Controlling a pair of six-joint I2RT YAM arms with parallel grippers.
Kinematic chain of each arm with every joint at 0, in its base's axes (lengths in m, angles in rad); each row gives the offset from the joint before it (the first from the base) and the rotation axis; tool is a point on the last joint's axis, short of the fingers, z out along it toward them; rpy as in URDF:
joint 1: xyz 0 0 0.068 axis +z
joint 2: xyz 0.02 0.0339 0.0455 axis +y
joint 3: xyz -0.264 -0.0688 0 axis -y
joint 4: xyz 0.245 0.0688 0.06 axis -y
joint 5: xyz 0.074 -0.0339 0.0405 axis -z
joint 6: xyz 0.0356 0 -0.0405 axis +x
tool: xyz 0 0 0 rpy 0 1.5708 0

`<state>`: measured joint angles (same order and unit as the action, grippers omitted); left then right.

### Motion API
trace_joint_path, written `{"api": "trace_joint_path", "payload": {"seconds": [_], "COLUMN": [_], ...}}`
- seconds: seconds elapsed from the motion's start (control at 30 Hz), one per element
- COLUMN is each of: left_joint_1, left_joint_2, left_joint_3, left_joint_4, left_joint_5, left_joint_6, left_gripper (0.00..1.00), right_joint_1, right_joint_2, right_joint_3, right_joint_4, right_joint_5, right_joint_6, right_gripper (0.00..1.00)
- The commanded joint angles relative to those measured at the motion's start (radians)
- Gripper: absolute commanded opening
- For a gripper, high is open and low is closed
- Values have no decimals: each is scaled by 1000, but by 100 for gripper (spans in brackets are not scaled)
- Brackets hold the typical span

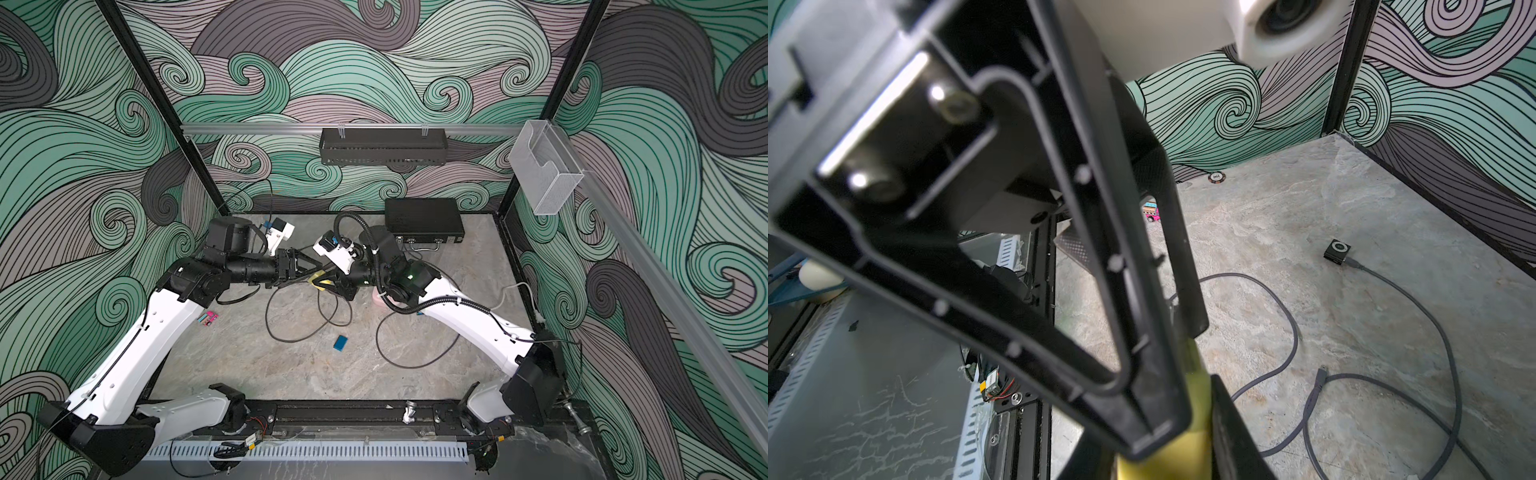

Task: Charge mp3
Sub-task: Pick up the plug from the center of the board.

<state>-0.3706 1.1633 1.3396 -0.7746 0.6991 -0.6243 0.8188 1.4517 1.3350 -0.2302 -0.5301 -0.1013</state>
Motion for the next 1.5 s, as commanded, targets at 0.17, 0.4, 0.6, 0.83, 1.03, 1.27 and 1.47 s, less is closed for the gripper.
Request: {"api": "trace_joint_path", "payload": {"seconds": [0.17, 0.4, 0.6, 0.83, 1.03, 1.27, 1.47], "left_joint_1": [-1, -6, -13, -16, 2, 46, 45], "left_joint_2": [31, 65, 98, 80, 57, 31, 48], "left_joint_3": [-10, -8, 5, -1, -10, -14, 1], "left_joint_4": [-52, -33, -55, -94, -69, 150, 410], "left_joint_5": [70, 91, 101, 108, -18, -170, -40], "left_joint_6": [21, 12, 33, 52, 12, -162, -373], "left_gripper": [63, 56, 46, 32, 28, 25, 26], "right_joint_1": [5, 21, 29, 29, 29, 29, 41], "right_joint_2": [-26, -18, -26, -46, -92, -367, -511], "right_joint_3": [13, 23, 16, -2, -16, -190, -527], "right_joint_4": [16, -3, -11, -11, 2, 59, 448], "right_joint_5": [45, 35, 47, 96, 190, 403, 291], "right_joint_6": [-53, -65, -72, -83, -19, 283, 557], "right_gripper": [0, 0, 0, 0, 65, 62, 58]}}
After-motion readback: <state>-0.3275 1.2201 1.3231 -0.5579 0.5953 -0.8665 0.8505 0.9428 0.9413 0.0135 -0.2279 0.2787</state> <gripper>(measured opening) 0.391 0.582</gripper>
